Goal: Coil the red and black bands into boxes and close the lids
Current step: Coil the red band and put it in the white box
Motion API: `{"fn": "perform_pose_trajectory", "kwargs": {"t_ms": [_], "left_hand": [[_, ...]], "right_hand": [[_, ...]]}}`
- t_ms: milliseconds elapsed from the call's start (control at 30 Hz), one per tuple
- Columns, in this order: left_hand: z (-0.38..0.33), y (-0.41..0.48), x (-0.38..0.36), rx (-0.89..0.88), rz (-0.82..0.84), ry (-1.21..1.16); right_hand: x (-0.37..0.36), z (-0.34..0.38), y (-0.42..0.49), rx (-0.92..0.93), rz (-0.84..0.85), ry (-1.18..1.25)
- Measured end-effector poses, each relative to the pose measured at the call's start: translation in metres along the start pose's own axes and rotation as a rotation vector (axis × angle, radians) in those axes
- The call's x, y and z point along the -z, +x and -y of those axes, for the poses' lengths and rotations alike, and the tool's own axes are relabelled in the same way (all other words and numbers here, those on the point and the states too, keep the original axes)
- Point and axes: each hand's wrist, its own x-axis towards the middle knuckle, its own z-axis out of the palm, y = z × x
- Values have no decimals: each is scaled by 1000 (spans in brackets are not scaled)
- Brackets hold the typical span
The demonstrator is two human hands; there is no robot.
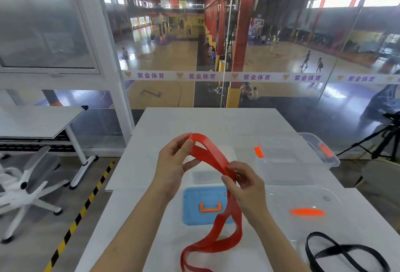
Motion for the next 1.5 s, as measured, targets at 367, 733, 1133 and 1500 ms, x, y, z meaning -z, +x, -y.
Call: {"fn": "perform_pose_trajectory", "kwargs": {"t_ms": [367, 733, 1133, 1500], "left_hand": [[-6, 11, 32, -100, 76, 299], [0, 13, 30, -230, 435, 1034], [25, 10, 27, 27, 533, 1025], [41, 11, 26, 25, 414, 584]], "right_hand": [[19, 32, 46, 69, 144, -7], [19, 24, 42, 20, 388, -145], [10, 24, 42, -11, 563, -313], [4, -3, 25, -85, 350, -140]]}}
